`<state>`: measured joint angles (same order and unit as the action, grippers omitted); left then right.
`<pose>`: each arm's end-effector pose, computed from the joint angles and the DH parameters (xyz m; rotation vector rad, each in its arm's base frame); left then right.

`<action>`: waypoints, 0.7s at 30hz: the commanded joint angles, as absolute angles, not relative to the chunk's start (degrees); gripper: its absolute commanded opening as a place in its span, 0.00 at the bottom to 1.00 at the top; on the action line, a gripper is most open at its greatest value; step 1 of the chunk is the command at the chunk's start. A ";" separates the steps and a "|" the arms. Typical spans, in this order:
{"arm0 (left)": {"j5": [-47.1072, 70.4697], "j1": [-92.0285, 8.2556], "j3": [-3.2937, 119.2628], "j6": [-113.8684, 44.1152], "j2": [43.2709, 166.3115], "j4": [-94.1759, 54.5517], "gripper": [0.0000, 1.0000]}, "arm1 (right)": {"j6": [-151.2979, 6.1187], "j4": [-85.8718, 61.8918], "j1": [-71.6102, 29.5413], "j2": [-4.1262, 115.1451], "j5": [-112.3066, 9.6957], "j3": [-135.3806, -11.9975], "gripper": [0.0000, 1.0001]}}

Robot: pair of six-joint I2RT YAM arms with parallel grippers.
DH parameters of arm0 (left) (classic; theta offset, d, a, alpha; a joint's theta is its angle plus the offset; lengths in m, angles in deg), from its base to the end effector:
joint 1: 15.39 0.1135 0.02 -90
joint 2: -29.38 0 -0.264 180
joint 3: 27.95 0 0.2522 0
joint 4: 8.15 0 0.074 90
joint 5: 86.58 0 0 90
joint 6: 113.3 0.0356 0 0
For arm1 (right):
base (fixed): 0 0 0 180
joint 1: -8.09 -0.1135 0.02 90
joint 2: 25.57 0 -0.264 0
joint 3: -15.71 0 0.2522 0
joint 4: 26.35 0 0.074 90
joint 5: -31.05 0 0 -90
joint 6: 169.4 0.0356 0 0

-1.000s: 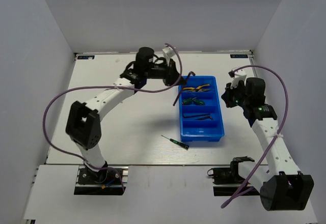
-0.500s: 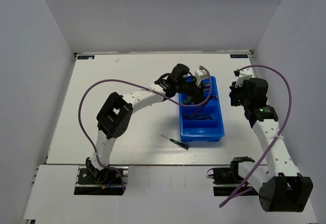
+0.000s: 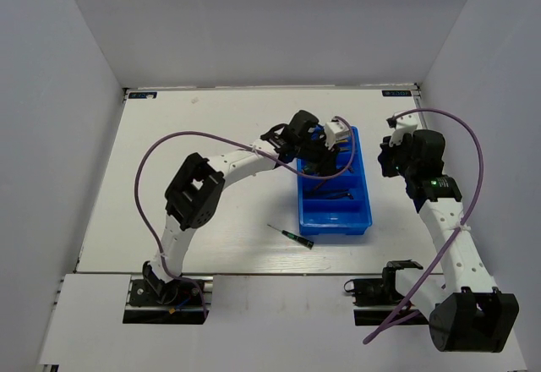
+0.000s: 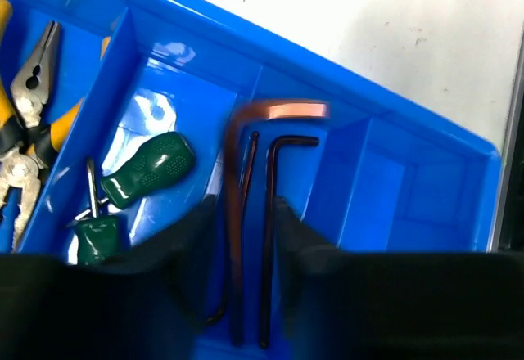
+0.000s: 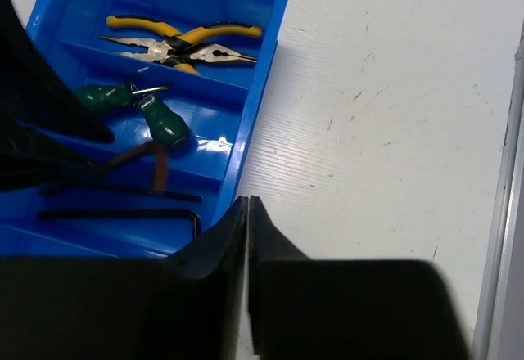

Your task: Sort the tools into containers

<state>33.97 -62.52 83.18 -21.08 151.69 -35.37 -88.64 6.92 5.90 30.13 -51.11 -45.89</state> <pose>0.3205 -0.3718 0.2227 1.2406 1.9704 -1.0089 0.2188 0.0132 0.3073 -0.2881 2.0238 0.0633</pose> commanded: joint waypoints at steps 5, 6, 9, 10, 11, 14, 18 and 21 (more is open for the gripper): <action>33.56 -63.81 85.83 -20.92 147.34 -36.24 0.58 | -91.70 7.80 6.25 29.27 -41.30 -46.57 0.56; 33.57 -63.81 87.49 -21.53 145.68 -36.24 0.58 | -91.97 9.55 6.33 29.36 -35.62 -47.01 0.52; 31.82 -64.34 87.16 -24.34 141.29 -35.55 0.53 | -96.61 16.37 6.43 29.18 -19.07 -49.02 0.18; 30.42 -64.34 85.94 -25.66 136.83 -34.93 0.27 | -101.24 18.77 6.34 29.45 -14.35 -50.08 0.12; 28.66 -63.65 84.18 -27.06 134.18 -34.14 0.08 | -105.99 23.66 6.07 29.97 -6.21 -50.52 0.08; 11.68 -63.11 73.21 -33.30 120.08 -32.81 0.00 | -113.67 30.81 3.88 31.38 5.82 -50.70 0.00; -12.80 -60.40 55.82 -38.31 103.79 -39.11 0.47 | -115.97 32.85 -5.42 34.26 -0.57 -51.67 0.00; -23.99 -56.45 50.16 -42.09 98.58 -50.89 0.88 | -111.76 30.76 -19.55 39.34 -9.88 -55.61 0.13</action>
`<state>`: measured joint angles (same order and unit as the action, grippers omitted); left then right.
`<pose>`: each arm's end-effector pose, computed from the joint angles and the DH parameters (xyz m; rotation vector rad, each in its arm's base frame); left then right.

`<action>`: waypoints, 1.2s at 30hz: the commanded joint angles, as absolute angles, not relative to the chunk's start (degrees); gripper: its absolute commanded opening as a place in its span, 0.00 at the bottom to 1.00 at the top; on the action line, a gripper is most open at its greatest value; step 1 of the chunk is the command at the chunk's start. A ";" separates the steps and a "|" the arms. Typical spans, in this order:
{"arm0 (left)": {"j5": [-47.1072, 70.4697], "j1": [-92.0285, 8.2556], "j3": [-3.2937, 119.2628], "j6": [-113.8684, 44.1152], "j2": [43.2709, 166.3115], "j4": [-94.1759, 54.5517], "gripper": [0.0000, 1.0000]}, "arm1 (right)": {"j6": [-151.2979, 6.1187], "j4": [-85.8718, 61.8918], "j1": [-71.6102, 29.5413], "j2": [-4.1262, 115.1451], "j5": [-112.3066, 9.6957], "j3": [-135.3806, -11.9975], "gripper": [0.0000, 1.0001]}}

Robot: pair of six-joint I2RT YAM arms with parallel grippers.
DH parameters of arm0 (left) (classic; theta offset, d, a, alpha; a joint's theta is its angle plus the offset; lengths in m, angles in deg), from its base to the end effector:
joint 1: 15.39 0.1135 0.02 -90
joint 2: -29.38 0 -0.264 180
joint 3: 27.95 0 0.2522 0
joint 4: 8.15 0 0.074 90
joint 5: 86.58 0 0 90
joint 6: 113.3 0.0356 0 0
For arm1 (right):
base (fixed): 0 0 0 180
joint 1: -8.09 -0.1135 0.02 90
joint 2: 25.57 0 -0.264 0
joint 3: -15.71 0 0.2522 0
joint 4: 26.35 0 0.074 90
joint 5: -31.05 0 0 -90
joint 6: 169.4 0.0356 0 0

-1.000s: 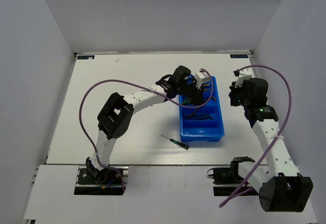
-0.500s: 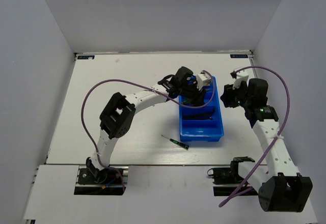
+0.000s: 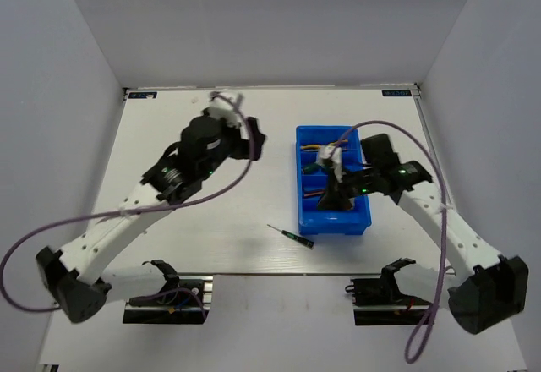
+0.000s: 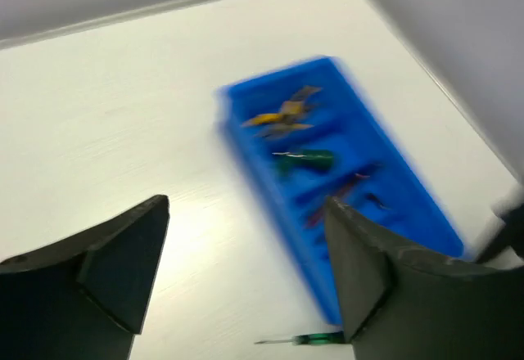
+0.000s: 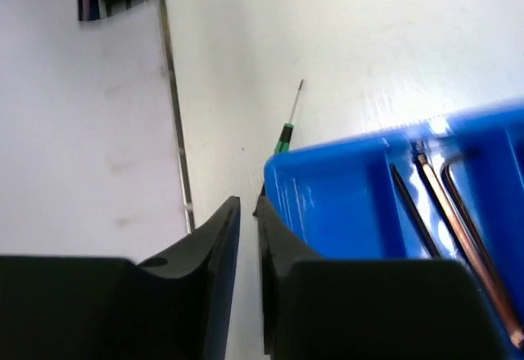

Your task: Sort the tools into containers

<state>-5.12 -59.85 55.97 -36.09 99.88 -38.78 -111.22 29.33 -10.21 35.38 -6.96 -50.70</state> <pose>0.2046 -0.1934 0.3886 0.4182 1.8580 -0.5469 0.1851 0.0908 0.2946 -1.2759 1.8177 0.9659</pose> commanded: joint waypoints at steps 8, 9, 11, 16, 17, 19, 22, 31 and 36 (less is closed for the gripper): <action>-29.44 -51.16 32.34 -47.64 83.22 -56.80 0.93 | -106.57 39.40 -50.49 64.88 -47.71 -77.99 0.40; -30.50 -51.16 31.27 -48.16 81.17 -56.81 0.93 | -105.61 40.75 -51.40 67.22 -49.35 -81.60 0.40; -32.52 -51.16 31.25 -48.17 77.57 -56.81 0.93 | -103.67 41.82 -53.86 72.92 -54.70 -83.82 0.40; -36.83 -51.16 30.73 -47.39 70.35 -56.55 0.94 | -98.57 46.19 -55.89 80.31 -58.77 -88.30 0.42; -36.83 -51.16 30.21 -47.38 70.34 -56.54 0.94 | -98.04 47.26 -55.80 81.12 -58.77 -88.93 0.42; -36.83 -51.16 30.20 -47.38 70.34 -55.93 0.94 | -97.77 49.20 -56.07 83.23 -61.75 -89.99 0.42; -36.83 -51.16 30.73 -47.38 70.34 -57.07 0.94 | -97.77 49.64 -55.98 85.07 -62.55 -89.47 0.42; -37.98 -51.16 30.20 -47.91 67.09 -57.07 0.94 | -97.51 48.77 -56.07 88.07 -62.20 -86.39 0.43; -37.98 -51.16 30.20 -47.91 65.95 -56.55 0.94 | -96.81 47.88 -55.89 89.47 -62.55 -84.63 0.43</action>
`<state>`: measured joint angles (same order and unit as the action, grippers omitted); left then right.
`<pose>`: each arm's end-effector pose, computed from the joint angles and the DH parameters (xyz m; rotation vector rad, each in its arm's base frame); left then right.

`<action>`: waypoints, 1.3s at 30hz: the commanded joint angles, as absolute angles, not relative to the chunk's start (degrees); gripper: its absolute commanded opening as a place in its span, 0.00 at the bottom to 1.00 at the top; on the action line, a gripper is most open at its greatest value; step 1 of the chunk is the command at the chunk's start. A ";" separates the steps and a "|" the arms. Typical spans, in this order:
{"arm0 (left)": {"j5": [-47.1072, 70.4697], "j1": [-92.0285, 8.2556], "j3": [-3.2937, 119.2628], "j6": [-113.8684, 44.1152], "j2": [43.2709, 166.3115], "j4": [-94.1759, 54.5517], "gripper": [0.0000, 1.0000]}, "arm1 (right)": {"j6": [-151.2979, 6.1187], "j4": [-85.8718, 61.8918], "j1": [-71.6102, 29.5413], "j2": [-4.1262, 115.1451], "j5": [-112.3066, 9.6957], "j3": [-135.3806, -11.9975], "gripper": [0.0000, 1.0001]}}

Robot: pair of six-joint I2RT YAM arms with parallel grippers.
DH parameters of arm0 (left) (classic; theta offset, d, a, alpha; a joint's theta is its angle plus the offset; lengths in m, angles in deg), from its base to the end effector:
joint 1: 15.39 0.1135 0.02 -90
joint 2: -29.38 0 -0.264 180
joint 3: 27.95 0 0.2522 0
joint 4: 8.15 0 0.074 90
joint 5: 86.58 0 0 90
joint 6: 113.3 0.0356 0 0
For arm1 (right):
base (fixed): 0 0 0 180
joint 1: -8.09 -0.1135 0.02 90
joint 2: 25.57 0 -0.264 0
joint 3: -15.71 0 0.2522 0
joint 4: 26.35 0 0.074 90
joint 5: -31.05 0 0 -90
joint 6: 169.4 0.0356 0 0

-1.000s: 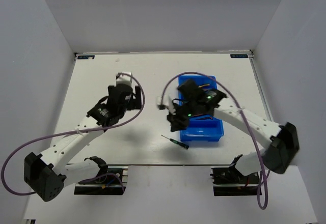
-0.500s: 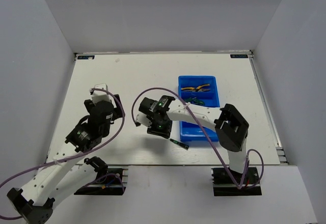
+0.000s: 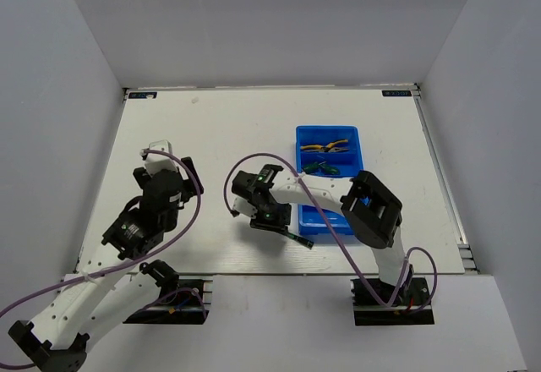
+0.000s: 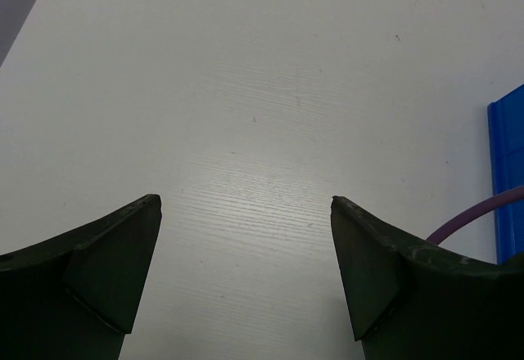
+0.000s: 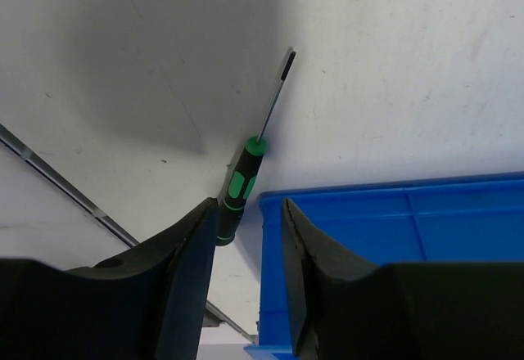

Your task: Sort the tools into containers

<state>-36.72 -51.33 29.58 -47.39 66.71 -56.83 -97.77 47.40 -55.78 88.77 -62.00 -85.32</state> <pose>0.1234 -0.0611 0.3124 -0.2148 1.9322 0.0354 0.1690 0.3402 0.1866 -2.0196 2.3167 -0.0450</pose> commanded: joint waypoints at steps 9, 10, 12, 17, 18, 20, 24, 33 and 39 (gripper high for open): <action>-37.98 -51.16 30.20 -47.91 65.95 -56.54 0.94 | -96.11 46.74 -55.63 91.85 -62.11 -83.22 0.43; -37.98 -51.16 30.20 -47.91 65.95 -56.54 0.94 | -96.02 46.91 -55.54 92.20 -62.20 -83.05 0.43; -37.45 -51.16 30.20 -47.91 65.95 -56.54 0.94 | -95.75 46.48 -55.45 92.64 -61.85 -82.87 0.44; -37.45 -51.16 30.20 -47.91 65.95 -56.54 0.94 | -95.75 46.22 -55.28 94.22 -62.02 -82.69 0.44; -37.45 -51.16 30.20 -47.91 65.95 -56.54 0.94 | -95.75 45.95 -55.02 94.48 -61.24 -82.78 0.44; -37.45 -51.16 30.20 -47.91 65.42 -56.54 0.94 | -95.58 45.95 -54.93 95.10 -60.80 -82.69 0.42; -37.45 -51.16 29.67 -47.91 65.42 -56.02 0.94 | -95.23 45.34 -55.10 95.37 -60.97 -81.90 0.17; -37.45 -51.16 29.67 -47.91 64.89 -56.02 0.94 | -99.43 54.11 -55.80 92.73 -40.52 -88.84 0.00; -37.45 -51.16 29.67 -47.91 64.89 -56.02 0.94 | -106.21 64.40 -55.63 87.12 -24.57 -99.91 0.00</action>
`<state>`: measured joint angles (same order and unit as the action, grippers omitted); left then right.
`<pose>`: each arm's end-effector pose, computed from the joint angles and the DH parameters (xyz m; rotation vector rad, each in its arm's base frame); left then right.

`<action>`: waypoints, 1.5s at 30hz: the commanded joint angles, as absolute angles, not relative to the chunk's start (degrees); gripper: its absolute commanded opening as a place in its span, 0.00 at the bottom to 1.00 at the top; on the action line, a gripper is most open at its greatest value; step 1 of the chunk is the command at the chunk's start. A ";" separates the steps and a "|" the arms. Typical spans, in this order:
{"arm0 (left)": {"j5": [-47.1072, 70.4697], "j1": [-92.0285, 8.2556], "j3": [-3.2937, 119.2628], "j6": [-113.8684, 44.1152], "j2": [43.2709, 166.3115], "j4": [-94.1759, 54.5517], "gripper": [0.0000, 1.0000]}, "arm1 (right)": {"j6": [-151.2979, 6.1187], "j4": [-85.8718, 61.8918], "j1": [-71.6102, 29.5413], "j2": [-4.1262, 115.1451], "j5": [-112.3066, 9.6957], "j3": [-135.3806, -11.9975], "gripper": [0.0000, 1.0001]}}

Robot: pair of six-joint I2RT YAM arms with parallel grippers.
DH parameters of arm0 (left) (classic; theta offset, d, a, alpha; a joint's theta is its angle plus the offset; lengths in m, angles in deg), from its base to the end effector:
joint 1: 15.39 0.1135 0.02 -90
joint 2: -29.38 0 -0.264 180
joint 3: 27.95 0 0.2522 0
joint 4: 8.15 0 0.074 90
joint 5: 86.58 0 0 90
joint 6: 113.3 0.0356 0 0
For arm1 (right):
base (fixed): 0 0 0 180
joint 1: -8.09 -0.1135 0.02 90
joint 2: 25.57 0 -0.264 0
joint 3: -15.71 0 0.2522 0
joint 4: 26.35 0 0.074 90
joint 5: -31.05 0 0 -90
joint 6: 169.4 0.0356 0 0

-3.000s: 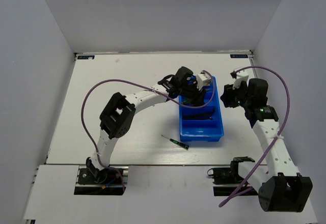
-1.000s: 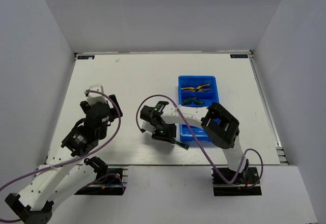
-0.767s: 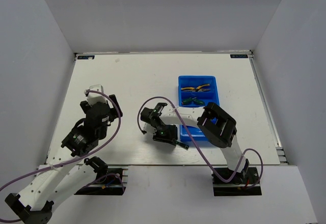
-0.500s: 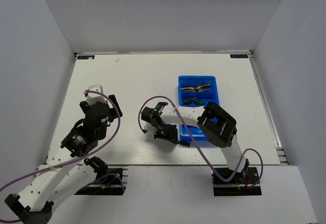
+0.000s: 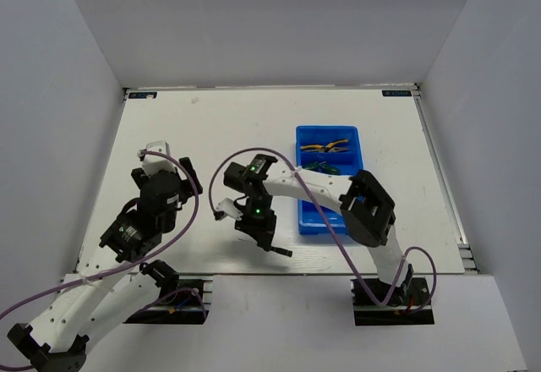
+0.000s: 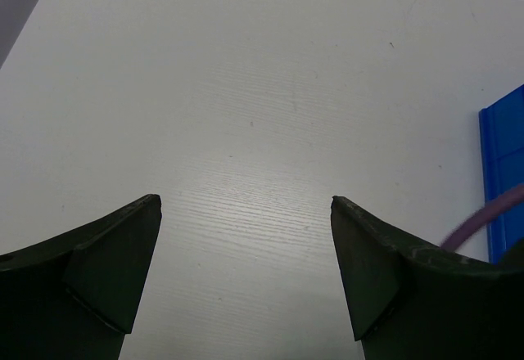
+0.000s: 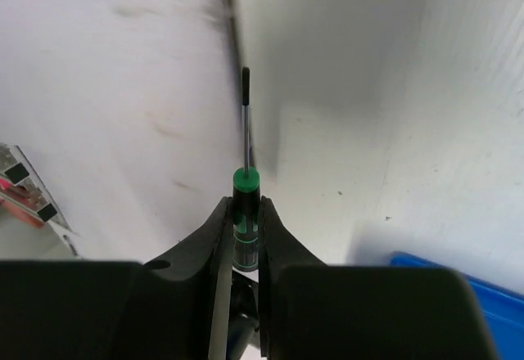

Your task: Sort the tools into containers

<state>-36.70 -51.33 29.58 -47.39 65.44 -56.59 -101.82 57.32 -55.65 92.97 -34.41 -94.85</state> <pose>0.1199 -0.0586 0.3153 -0.2244 1.9119 0.0178 0.1605 0.3588 0.2041 1.9798 -2.1305 -0.5771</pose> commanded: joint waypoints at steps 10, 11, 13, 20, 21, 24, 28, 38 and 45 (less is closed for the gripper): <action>-37.45 -51.16 29.67 -47.91 64.89 -56.02 0.94 | -104.62 65.57 -54.22 76.83 -66.99 -97.75 0.00; -37.45 -51.16 29.67 -47.91 64.89 -56.02 0.94 | -104.98 64.85 -53.79 75.95 -70.60 -96.68 0.00; -37.45 -51.16 29.67 -47.91 64.89 -56.02 0.94 | -106.90 63.97 -52.29 73.14 -75.02 -93.16 0.00; -37.45 -51.16 29.15 -47.38 64.89 -55.41 0.94 | -116.05 56.94 -45.09 66.54 -76.90 -80.60 0.00; -36.93 -51.16 29.15 -47.38 64.89 -55.40 0.94 | -117.36 55.63 -43.86 64.01 -74.18 -78.32 0.00; -36.92 -51.16 29.15 -47.38 64.89 -55.40 0.94 | -128.23 48.70 -40.96 60.75 -68.11 -68.67 0.00; -36.40 -51.16 29.15 -46.85 64.89 -55.40 0.94 | -133.28 45.33 -38.93 56.17 -60.82 -63.54 0.00; -35.34 -51.16 29.15 -46.32 65.42 -54.35 0.96 | -134.95 43.04 -37.87 59.67 -59.56 -63.62 0.21; -34.20 -51.16 29.15 -45.80 65.95 -54.35 0.97 | -132.50 44.10 -36.82 59.60 -59.56 -66.43 0.37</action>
<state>-35.06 -51.33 29.43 -46.30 65.98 -55.70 -132.11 44.06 -37.56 60.10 -60.40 -63.40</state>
